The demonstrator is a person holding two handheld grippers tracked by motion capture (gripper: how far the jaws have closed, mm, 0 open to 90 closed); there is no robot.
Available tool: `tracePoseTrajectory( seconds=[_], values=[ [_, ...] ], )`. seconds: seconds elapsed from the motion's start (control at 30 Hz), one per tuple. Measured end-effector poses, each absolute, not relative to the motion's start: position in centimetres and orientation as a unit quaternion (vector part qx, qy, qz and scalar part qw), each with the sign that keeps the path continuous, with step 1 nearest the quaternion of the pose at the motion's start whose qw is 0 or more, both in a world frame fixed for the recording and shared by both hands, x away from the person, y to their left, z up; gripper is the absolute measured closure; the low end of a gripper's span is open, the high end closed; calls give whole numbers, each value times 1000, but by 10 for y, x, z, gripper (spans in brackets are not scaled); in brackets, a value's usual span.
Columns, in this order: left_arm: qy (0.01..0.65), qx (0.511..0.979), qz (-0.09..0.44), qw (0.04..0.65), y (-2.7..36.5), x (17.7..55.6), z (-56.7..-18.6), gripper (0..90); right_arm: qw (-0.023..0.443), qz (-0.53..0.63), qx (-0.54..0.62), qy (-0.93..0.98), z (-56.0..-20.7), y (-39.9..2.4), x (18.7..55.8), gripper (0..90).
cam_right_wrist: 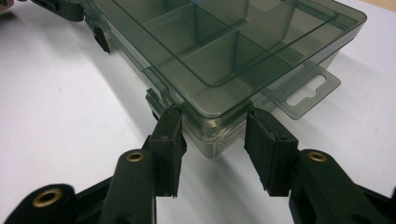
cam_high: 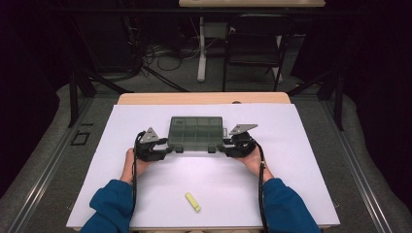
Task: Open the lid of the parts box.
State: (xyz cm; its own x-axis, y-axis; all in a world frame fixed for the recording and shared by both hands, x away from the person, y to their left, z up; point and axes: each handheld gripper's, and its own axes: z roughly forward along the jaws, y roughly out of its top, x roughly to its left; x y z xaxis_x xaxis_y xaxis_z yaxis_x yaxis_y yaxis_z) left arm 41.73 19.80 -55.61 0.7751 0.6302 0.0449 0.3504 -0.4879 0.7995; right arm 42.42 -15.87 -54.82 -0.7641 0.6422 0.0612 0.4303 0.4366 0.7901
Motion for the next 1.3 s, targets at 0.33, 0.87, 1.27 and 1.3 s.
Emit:
tracePoseTrajectory(
  seconds=[0.33, 0.87, 1.27, 1.3],
  values=[
    [293, 840, 181, 419, 198, 416, -554, 456, 136, 431, 318, 833, -546, -159, 423, 581],
    [282, 834, 226, 417, 191, 410, -548, 468, 148, 438, 315, 829, -540, -162, 421, 611],
    [277, 825, 259, 418, 188, 405, -546, 488, 153, 442, 315, 826, -537, -163, 420, 634],
    [275, 825, 261, 419, 188, 405, -546, 488, 154, 442, 316, 825, -537, -163, 420, 636]
  ],
)
